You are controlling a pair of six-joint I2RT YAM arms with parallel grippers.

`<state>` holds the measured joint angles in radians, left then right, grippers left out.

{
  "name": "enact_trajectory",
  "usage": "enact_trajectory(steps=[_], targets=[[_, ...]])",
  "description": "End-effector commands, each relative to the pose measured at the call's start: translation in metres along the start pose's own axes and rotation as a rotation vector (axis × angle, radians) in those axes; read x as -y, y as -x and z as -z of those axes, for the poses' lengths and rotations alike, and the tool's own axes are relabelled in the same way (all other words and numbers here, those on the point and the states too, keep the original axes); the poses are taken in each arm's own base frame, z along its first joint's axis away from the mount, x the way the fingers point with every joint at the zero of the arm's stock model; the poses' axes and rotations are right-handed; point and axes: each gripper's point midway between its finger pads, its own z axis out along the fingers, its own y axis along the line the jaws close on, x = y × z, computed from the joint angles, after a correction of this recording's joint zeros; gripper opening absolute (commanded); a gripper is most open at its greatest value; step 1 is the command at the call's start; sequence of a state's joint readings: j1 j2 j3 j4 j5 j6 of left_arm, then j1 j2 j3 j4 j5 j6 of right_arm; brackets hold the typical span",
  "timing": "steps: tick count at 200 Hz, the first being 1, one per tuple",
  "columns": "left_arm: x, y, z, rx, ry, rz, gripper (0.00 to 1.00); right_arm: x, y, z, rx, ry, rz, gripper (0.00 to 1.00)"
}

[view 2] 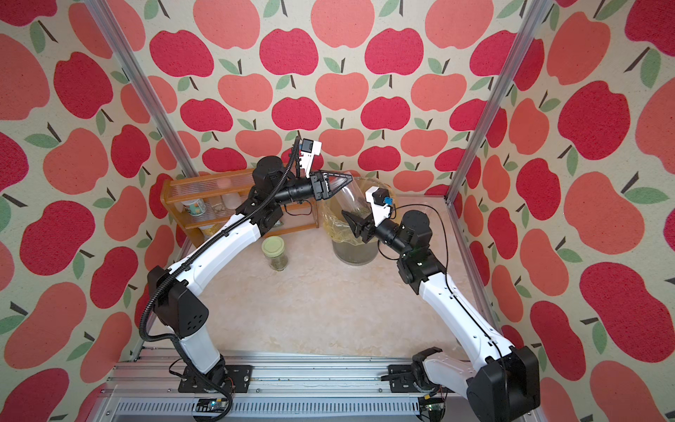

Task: Empty moldy mung beans from jars
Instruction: Unscrew the lid from the jar.

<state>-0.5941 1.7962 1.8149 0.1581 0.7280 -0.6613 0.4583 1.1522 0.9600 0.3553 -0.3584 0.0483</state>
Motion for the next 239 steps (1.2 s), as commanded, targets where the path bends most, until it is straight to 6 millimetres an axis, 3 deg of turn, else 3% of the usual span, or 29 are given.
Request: enact_trajectory(steps=[1, 86, 153, 239], targets=[[-0.030, 0.008, -0.003, 0.033, 0.152, 0.061, 0.64, 0.022, 0.020, 0.001, 0.032, -0.140, 0.066, 0.40], [-0.071, 0.011, -0.005, 0.013, 0.368, 0.139, 0.63, 0.028, 0.029, -0.009, -0.026, -0.236, 0.179, 0.38], [-0.075, 0.026, -0.001, 0.007, 0.453, 0.113, 0.62, 0.041, 0.026, -0.016, -0.077, -0.346, 0.244, 0.37], [-0.080, 0.022, -0.002, -0.009, 0.431, 0.165, 0.62, 0.047, 0.024, -0.019, -0.104, -0.407, 0.276, 0.37]])
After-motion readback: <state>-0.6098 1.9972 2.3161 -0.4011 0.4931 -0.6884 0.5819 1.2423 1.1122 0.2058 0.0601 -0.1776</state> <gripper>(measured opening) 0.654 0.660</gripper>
